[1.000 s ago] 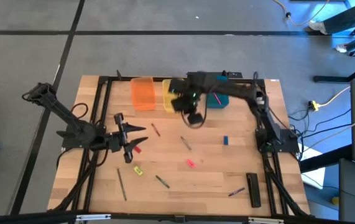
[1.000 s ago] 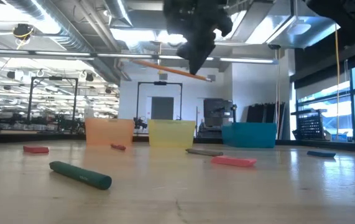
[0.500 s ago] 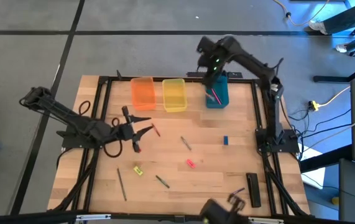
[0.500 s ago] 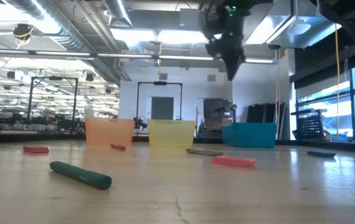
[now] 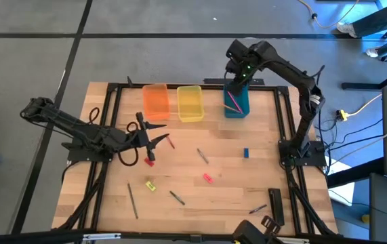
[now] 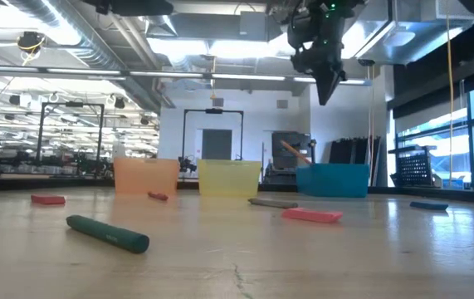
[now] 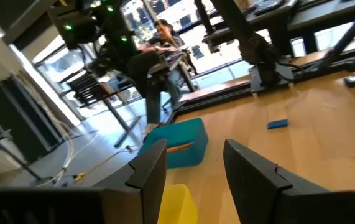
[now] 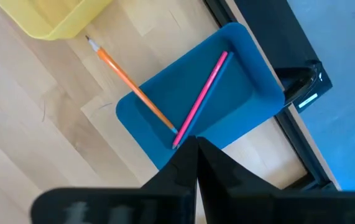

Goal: Sort crayons/erasers/pens/pencils in bins
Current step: Put the yellow pencil into the blue bin, then put the black pencil into the blue bin

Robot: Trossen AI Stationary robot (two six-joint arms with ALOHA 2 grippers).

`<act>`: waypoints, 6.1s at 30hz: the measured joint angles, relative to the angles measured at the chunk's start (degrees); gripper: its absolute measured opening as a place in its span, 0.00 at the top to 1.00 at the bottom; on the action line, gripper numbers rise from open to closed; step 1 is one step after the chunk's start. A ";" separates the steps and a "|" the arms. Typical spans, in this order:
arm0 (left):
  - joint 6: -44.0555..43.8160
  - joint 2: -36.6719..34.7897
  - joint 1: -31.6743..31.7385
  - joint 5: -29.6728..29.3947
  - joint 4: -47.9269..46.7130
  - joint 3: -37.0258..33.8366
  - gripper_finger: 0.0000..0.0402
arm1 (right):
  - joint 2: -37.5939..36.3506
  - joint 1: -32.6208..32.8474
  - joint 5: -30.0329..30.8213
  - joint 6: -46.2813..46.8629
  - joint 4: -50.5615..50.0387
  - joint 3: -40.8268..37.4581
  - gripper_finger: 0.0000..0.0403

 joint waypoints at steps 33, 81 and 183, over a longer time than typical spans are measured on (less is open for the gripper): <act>-1.35 0.20 1.47 1.54 -1.23 0.00 0.62 | -0.99 6.62 -9.00 -15.60 36.16 -29.59 0.57; -1.42 0.20 1.47 1.54 -1.18 0.00 0.62 | 4.54 -7.17 -3.45 7.22 29.38 -24.23 0.92; -134.37 31.10 -31.29 39.88 -63.02 13.55 0.54 | 2.79 60.61 21.86 26.88 45.03 -24.44 0.59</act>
